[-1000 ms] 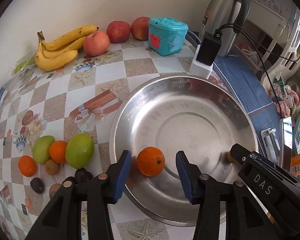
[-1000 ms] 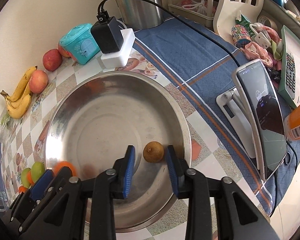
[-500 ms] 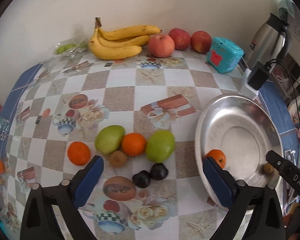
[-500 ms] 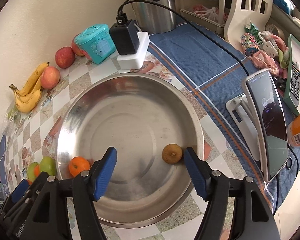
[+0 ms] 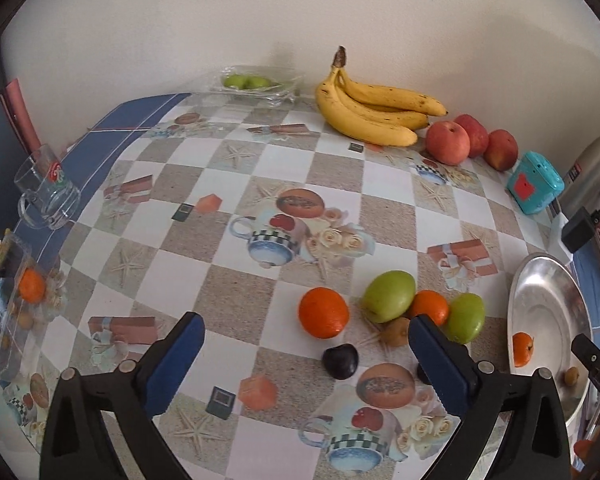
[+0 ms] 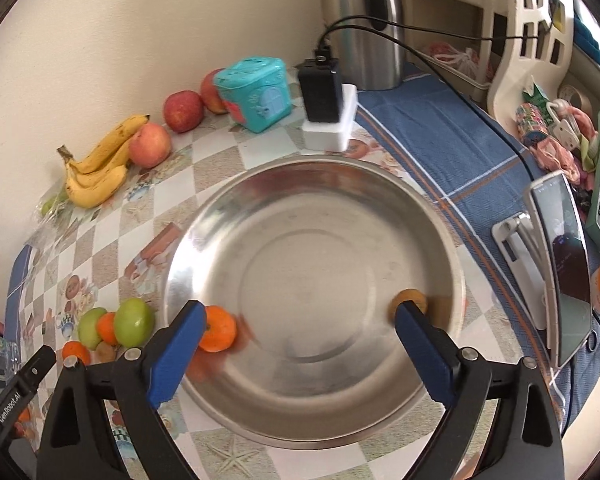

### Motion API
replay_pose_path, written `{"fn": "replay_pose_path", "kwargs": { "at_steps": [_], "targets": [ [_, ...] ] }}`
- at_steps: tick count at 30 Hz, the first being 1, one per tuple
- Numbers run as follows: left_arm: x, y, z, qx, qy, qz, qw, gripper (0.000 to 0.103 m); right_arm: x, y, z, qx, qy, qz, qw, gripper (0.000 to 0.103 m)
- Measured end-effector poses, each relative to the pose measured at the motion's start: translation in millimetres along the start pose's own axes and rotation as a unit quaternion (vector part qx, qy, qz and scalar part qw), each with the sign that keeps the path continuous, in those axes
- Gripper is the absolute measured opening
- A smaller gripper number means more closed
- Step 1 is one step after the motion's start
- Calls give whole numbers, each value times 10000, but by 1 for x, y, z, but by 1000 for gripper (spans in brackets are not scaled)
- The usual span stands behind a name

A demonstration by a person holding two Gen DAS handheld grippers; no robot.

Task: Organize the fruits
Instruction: 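Move both open tools back to the loose fruit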

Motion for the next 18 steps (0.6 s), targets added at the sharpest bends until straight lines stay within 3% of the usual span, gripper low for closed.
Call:
{"fn": "replay_pose_path", "kwargs": {
  "at_steps": [6,18],
  "targets": [
    [-6,33,-4,421,75,42,9991,103,-7,31,13,209,48,-370,9991,95],
    [-18,50,-16,680,304,387,9965,103,-23,103,28,809,131,-1087,9907,95]
  ]
}}
Point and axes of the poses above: each gripper's, at about its wrist camera, not at the fingertips, and x roughly against the way its jaws point, y to its left, z to its underside, the point moved 3 cm from there along -x, roughly the way its jaws point, and after that the axes turned 12 degrees about -z, right-handed, at the moved point
